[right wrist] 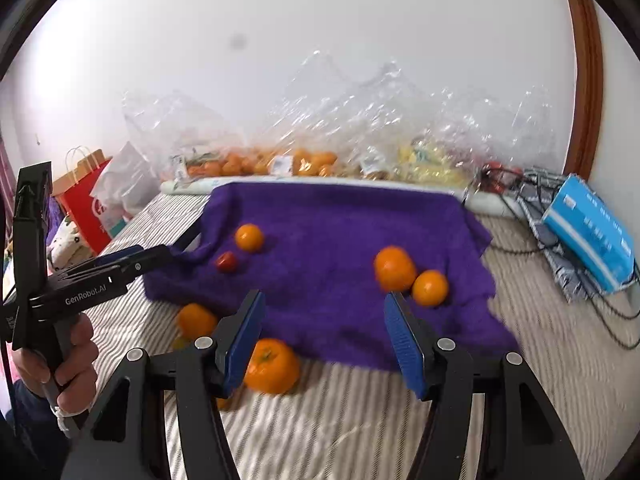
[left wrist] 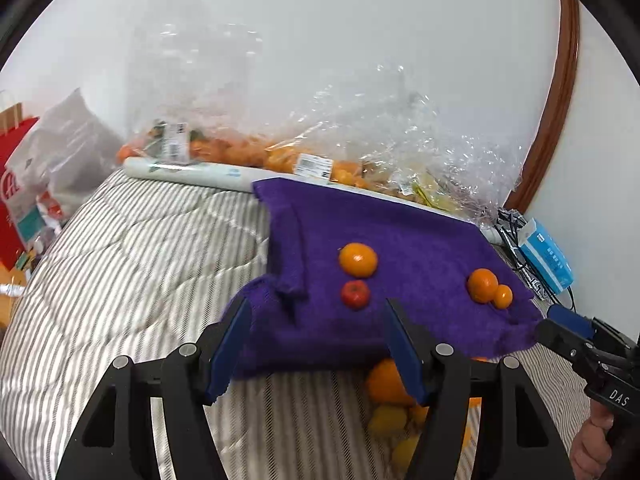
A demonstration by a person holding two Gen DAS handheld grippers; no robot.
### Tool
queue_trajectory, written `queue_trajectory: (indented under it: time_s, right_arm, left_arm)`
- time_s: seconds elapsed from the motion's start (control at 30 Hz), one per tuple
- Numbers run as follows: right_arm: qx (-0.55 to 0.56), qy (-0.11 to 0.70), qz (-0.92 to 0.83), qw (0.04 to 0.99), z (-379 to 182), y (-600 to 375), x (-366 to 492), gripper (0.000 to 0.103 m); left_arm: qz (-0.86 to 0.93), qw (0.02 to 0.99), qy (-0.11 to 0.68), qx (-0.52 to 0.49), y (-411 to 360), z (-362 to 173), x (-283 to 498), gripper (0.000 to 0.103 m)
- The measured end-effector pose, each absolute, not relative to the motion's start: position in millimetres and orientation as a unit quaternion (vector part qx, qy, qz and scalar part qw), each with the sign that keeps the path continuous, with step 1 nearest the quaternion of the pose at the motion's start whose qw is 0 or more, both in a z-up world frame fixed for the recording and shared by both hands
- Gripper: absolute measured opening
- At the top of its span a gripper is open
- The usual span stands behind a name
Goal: Organize fruits
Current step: 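Withdraw both open tools from the towel toward the fruit in front of it, then close the right tool on the large stemmed tangerine and lift it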
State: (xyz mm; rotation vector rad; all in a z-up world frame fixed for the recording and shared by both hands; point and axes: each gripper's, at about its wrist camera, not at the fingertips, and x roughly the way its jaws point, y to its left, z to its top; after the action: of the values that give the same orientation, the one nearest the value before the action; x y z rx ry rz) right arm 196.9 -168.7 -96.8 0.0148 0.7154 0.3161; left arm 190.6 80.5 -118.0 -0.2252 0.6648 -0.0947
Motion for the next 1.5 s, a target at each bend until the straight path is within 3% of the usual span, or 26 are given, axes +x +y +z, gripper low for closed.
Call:
queue_trajectory:
  time_s: [0.7, 0.9, 1.5]
  right_arm:
    - [0.033, 0.395, 0.151, 0.906, -122.2, -149.5, 158.0, 0.055]
    - [0.022, 0.403, 0.150, 0.903, -130.9, -137.4, 163.8, 0.049]
    - [-0.004, 0.441, 0.141, 0.886, -161.7, -121.0, 206.3, 0.047]
  left_arm:
    - [-0.001, 0.930, 0.338, -0.142, 114.5, -133.9, 149.8, 0.064]
    - [0.004, 0.925, 0.349, -0.148, 117.1, -137.8, 152.1, 0.064]
    - [-0.005, 0.914, 0.369, -0.172, 121.6, -144.1, 159.4, 0.064]
